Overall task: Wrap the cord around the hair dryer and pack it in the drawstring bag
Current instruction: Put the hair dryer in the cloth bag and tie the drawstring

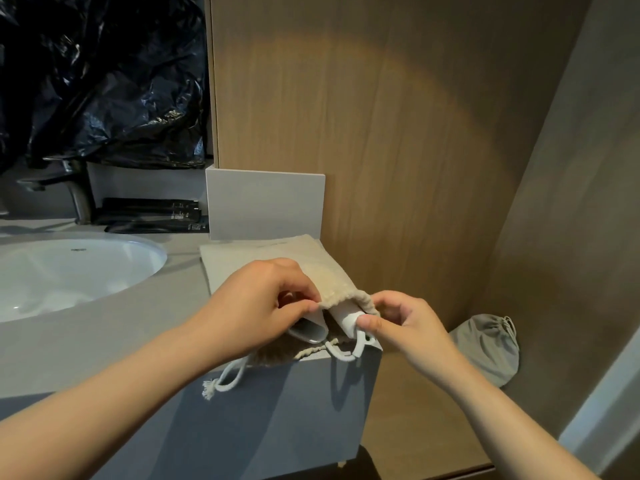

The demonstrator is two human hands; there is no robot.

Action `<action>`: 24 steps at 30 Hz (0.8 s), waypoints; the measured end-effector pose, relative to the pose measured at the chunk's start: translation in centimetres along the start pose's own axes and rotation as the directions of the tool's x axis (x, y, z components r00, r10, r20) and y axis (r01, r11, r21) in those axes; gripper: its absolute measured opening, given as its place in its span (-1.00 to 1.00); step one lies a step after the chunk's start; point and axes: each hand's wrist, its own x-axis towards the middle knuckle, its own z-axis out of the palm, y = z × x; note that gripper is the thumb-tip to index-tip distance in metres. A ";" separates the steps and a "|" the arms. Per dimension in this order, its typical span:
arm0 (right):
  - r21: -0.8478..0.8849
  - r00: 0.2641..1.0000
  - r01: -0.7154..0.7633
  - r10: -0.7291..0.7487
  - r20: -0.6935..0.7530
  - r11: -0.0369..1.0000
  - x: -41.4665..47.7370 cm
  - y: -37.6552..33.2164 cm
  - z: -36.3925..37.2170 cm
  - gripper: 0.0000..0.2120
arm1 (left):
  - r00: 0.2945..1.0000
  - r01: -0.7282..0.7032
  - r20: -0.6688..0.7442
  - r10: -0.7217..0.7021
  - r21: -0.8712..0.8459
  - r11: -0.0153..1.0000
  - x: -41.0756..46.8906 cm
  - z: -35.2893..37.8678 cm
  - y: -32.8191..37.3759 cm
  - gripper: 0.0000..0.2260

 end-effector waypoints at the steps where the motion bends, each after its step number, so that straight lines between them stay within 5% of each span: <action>1: -0.046 0.992 0.000 -0.006 -0.125 0.999 0.0 0.3 0.5 -0.91 | 1.000 -0.014 0.005 0.014 -0.003 1.000 -0.1 0.1 0.0 -0.80; 3: -0.130 0.944 -0.038 -0.007 -0.330 0.991 0.1 1.0 1.6 -0.76 | 0.999 -0.034 0.004 0.034 -0.007 0.999 -0.4 0.3 -0.1 -0.82; 5: -0.169 0.926 -0.058 -0.010 -0.377 0.984 0.3 0.8 2.1 -0.74 | 0.999 -0.024 -0.025 0.025 0.013 1.000 -0.9 0.2 -0.7 -0.76; 8: -0.093 0.988 -0.060 0.046 -0.148 0.994 0.2 0.2 0.8 -0.90 | 0.995 0.029 -0.093 -0.025 0.047 0.998 -2.1 -0.3 -2.1 -0.62; 10: -0.016 0.996 -0.091 0.091 0.016 0.996 -0.4 0.1 -0.5 -0.77 | 0.986 0.067 -0.157 -0.061 0.031 0.997 -3.3 -0.5 -2.7 -0.61; 16: -0.281 0.994 -0.110 0.112 -0.009 0.954 -2.1 0.2 -2.5 -0.73 | 0.909 0.371 -0.209 -0.361 0.007 0.929 -7.1 -0.1 -3.2 -0.49; 19: -0.334 0.994 -0.108 0.111 -0.009 0.936 -2.9 0.1 -3.2 -0.94 | 0.894 0.436 -0.129 -0.429 0.029 0.899 -8.3 -0.3 -3.7 -0.60; 24: -0.438 0.993 -0.116 0.095 -0.068 0.892 -3.6 -0.2 -3.5 -0.83 | 0.895 0.445 -0.030 -0.446 -0.023 0.895 -8.6 -1.6 -3.6 -0.89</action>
